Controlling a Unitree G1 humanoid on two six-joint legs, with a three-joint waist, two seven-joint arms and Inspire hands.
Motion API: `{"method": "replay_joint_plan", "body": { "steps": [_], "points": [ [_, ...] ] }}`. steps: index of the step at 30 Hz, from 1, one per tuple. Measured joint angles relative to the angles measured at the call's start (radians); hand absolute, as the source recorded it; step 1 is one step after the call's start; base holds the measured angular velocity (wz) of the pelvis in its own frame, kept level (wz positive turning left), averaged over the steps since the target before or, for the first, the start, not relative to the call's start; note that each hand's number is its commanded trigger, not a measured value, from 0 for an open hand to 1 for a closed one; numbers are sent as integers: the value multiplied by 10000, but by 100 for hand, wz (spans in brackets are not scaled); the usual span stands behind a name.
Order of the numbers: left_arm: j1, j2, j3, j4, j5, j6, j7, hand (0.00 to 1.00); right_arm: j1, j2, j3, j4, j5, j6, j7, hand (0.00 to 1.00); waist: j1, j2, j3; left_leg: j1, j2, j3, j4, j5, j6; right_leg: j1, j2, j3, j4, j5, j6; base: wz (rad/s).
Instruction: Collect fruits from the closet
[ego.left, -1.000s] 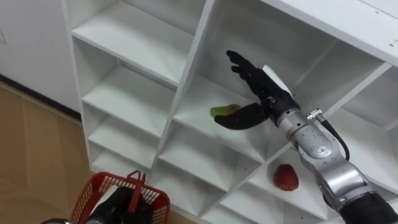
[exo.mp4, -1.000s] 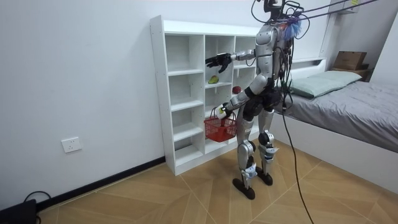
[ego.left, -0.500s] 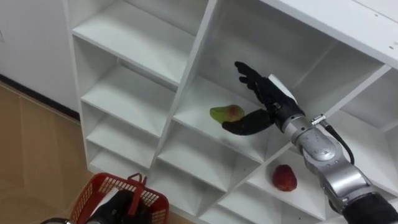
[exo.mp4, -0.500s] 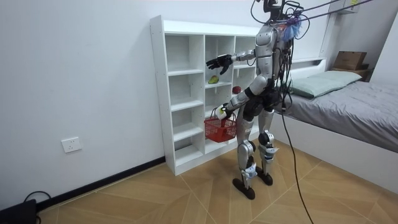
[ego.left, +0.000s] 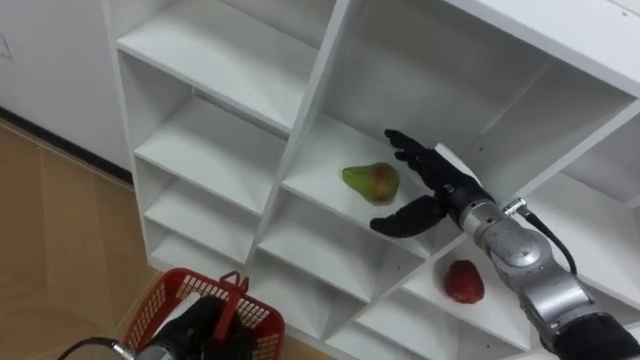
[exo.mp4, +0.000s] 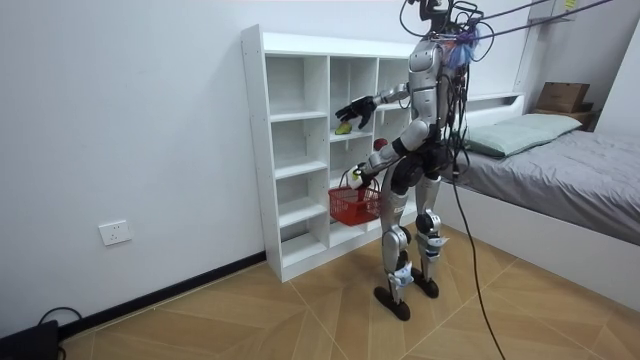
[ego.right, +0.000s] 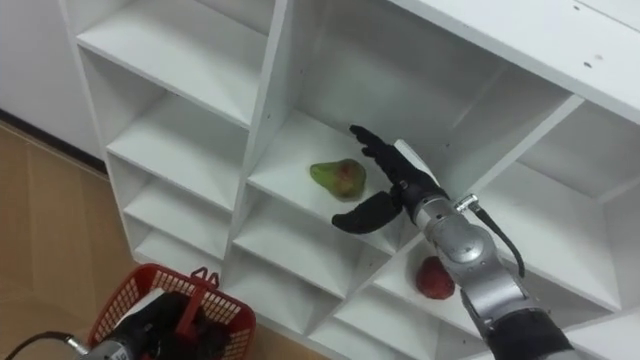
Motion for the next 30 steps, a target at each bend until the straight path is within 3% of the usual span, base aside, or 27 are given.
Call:
{"method": "replay_joint_plan", "body": {
  "steps": [3, 7, 9, 11, 14, 20, 24, 30],
  "points": [
    [-30, -9, -9, -50, -26, 0, -123, 100, -59, 1, 1, 273, -23, -45, 15, 0, 165, 60, 6, 1, -1, 22, -17, -2, 1, -11, -9, -18, 2, 0, 0, -1],
    [-39, 21, -183, -30, -25, 0, -131, 100, -455, 51, 23, 1073, -203, -59, -375, 0, 328, 258, 80, -103, -30, -38, -16, 14, -3, -69, -23, -51, 22, -1, -1, 3],
    [-41, 24, -216, -31, -25, 0, -127, 100, -456, 57, 24, 1164, -258, -54, -696, 0, 447, 335, 50, -201, -31, -43, 14, 28, -11, -176, -29, -51, 64, -2, -3, 0],
    [-49, -4, -213, -32, -25, 2, -110, 100, -478, 58, 22, 1174, -321, -53, -1076, 0, 461, 367, 11, -380, -23, -39, 85, 47, -17, -378, -49, -50, 208, -5, -8, 2],
    [-89, -91, -219, 17, -23, 97, -86, 100, -714, 161, 20, 1527, -363, -48, -1615, 0, 468, 463, 71, -601, -58, -32, 192, 77, 1, -555, -86, -31, 277, -4, -10, 0],
    [-137, -305, -219, 218, -19, 138, 99, 100, -956, 234, -18, 1958, -785, -13, -3013, 0, 489, 521, 82, -862, -203, -33, 186, 203, 99, -836, -240, -34, 366, -2, -16, 2],
    [-279, -377, -241, 412, -19, 183, 160, 100, -1183, 295, -24, 2173, -1205, -92, -3949, 0, 480, 645, 158, -892, -238, -64, 183, 214, 121, -890, -292, -42, 444, -11, 0, 0],
    [-470, -505, -476, 685, -14, 240, 411, 100, -1278, 310, -30, 2214, -1318, -211, -4648, 0, 470, 695, 145, -1182, -283, -66, 196, 297, 157, -1272, -380, -24, 680, -20, 12, 0]
  ]
}}
